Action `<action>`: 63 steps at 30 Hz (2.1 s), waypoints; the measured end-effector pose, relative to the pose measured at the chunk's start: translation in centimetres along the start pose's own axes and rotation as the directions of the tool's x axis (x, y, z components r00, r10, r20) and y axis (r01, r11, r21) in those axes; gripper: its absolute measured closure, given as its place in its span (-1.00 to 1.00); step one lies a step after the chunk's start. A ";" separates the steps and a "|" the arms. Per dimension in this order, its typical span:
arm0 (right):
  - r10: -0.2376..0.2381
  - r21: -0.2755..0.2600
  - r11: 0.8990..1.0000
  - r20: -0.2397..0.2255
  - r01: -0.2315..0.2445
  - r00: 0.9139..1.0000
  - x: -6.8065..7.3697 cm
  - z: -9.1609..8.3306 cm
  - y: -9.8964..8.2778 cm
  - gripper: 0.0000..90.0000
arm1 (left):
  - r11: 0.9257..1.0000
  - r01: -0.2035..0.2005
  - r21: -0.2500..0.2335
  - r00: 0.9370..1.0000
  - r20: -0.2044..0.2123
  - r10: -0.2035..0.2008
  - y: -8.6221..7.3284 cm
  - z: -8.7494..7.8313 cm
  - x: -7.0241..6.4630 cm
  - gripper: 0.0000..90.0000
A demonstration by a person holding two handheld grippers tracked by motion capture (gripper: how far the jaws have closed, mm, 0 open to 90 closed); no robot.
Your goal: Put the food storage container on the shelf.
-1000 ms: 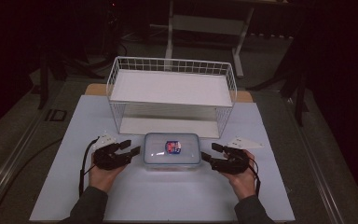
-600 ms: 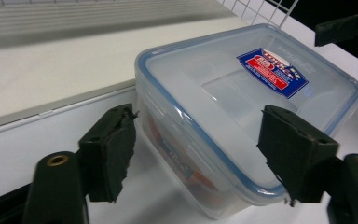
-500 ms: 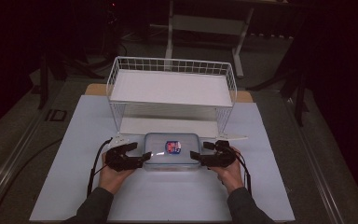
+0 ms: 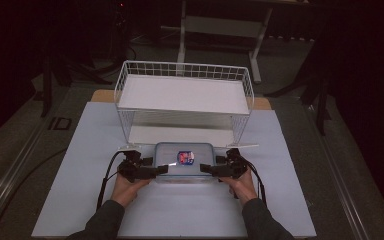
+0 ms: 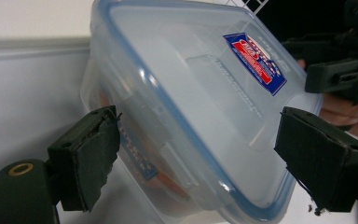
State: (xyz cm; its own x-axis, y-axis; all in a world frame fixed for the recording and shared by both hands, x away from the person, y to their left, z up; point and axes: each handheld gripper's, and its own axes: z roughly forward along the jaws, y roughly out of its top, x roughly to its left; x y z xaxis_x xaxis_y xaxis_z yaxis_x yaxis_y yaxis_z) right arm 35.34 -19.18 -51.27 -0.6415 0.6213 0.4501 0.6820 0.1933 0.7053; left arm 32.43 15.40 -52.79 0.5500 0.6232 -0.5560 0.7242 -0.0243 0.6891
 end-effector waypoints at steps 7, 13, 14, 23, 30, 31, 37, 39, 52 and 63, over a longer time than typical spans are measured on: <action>0.077 0.013 0.997 -0.048 -0.076 0.996 -0.5 0.6 0.0 -0.82 | 0.998 0.059 0.014 0.998 0.025 -0.059 0.0 0.2 0.4 -0.66; 0.069 0.022 0.997 -0.030 -0.068 0.997 0.0 0.1 -0.1 -0.74 | 0.998 0.055 0.037 0.998 0.022 -0.056 0.0 -0.5 -0.1 -0.49; 0.070 0.017 0.997 -0.028 -0.070 0.997 0.0 0.0 -0.2 -0.71 | 0.998 0.053 0.041 0.998 0.022 -0.054 0.0 -0.6 -0.2 -0.46; 0.017 -0.029 0.999 -0.008 -0.017 1.000 0.8 -2.2 -1.0 -0.36 | 0.997 0.014 0.082 1.000 0.020 -0.016 -0.4 -1.8 -1.2 -0.14; -0.011 -0.064 0.998 -0.009 0.010 1.000 1.0 -2.6 -1.4 -0.22 | 0.998 0.017 0.059 0.999 0.028 -0.019 -0.3 -2.2 -0.8 -0.07; -0.022 -0.069 0.997 -0.010 0.021 1.000 1.1 -2.6 -1.4 -0.21 | 0.999 0.020 0.044 0.999 0.028 -0.021 -0.3 -2.3 -0.7 -0.06; -0.045 -0.075 0.996 -0.010 0.044 0.999 1.4 -2.6 -1.5 -0.19 | 1.000 0.014 -0.001 0.999 0.033 -0.014 -0.2 -2.4 -0.5 -0.06; -0.049 -0.076 0.996 -0.013 0.048 0.999 1.4 -2.6 -1.5 -0.18 | 1.000 0.005 -0.008 1.000 0.031 -0.004 -0.2 -2.4 -0.5 -0.06; -0.104 -0.084 0.991 -0.008 0.103 0.995 2.0 -2.7 -1.7 -0.13 | 0.999 0.008 -0.049 0.999 0.050 -0.005 -0.1 -2.7 0.0 -0.11; -0.107 -0.094 0.990 -0.022 0.104 0.994 2.1 -3.2 -2.1 0.01 | 0.999 -0.022 -0.023 0.999 0.040 0.023 -0.2 -3.5 -0.6 0.06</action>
State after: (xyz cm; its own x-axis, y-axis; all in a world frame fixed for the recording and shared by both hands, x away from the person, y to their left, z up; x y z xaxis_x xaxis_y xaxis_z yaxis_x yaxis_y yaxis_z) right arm 31.45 -20.69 -50.02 -0.7179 0.5806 0.3840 0.5753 0.1843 0.7969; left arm 30.52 17.80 -50.99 0.5824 0.5908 -0.5583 0.7023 -0.0198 0.7116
